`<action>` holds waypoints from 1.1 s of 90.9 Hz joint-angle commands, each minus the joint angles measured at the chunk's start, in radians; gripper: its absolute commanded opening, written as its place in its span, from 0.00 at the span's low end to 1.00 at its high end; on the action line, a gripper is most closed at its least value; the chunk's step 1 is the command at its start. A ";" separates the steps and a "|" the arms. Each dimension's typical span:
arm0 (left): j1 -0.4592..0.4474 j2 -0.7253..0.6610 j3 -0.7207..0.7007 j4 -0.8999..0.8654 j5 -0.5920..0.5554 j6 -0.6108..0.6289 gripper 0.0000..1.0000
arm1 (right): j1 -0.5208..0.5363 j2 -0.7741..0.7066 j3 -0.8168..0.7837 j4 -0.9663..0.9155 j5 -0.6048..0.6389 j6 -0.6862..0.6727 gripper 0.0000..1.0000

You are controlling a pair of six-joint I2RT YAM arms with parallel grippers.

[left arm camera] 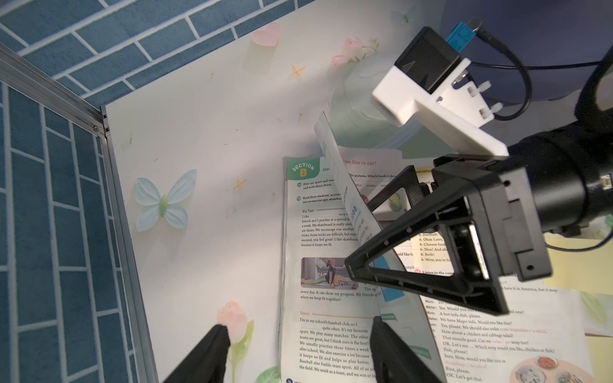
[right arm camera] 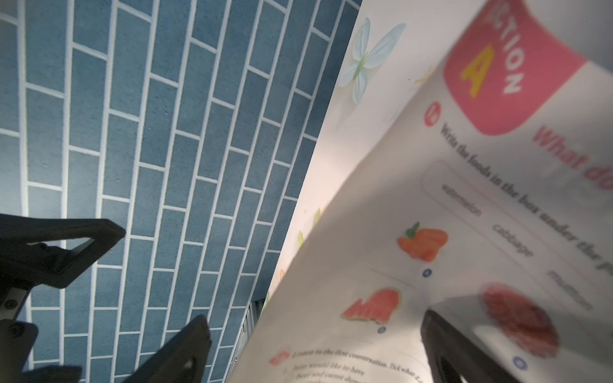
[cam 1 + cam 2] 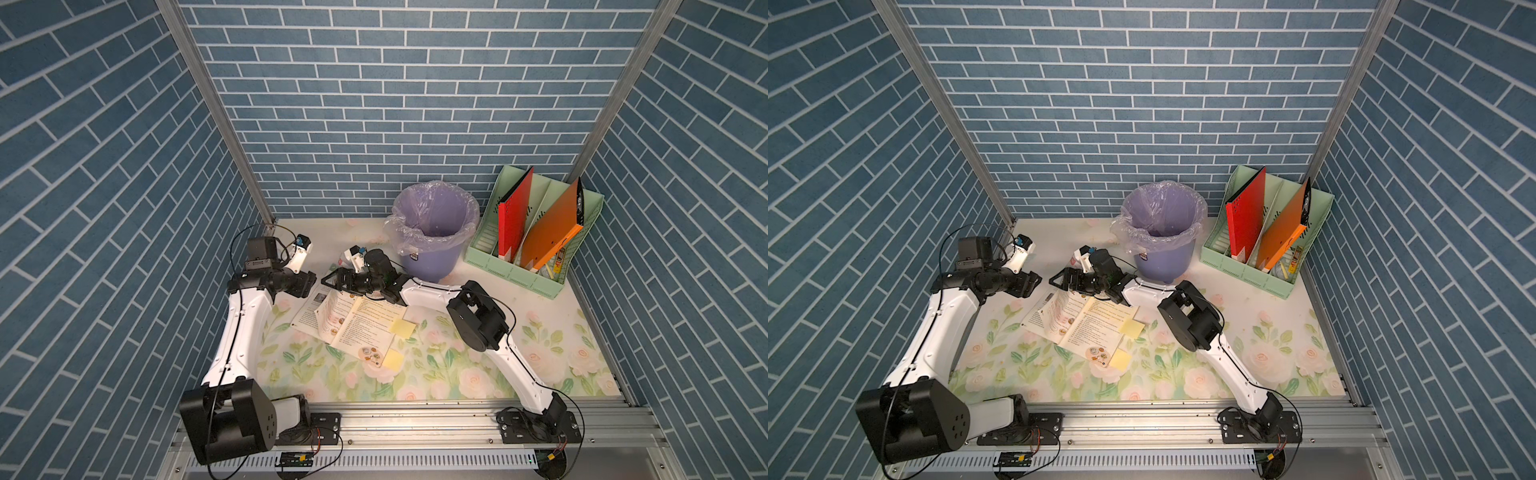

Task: Peel off the used sticky note
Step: Turn the page of the book at the center of the board.

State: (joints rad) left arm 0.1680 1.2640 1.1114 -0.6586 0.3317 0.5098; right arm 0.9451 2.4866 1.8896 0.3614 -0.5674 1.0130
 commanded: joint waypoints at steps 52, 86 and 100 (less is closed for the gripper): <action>-0.002 0.002 -0.153 0.081 0.032 -0.037 0.68 | 0.002 0.063 0.065 0.115 -0.040 0.107 1.00; -0.046 0.200 -0.250 0.293 0.096 -0.225 0.54 | -0.056 -0.209 -0.344 0.364 -0.036 0.127 1.00; -0.058 0.285 -0.227 0.334 0.038 -0.242 0.52 | -0.074 -0.363 -0.474 0.246 -0.025 -0.006 1.00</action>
State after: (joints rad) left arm 0.1165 1.5017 0.8616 -0.3820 0.4004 0.3042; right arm 0.8829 2.2509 1.4792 0.6510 -0.6048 1.1213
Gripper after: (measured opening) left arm 0.530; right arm 0.996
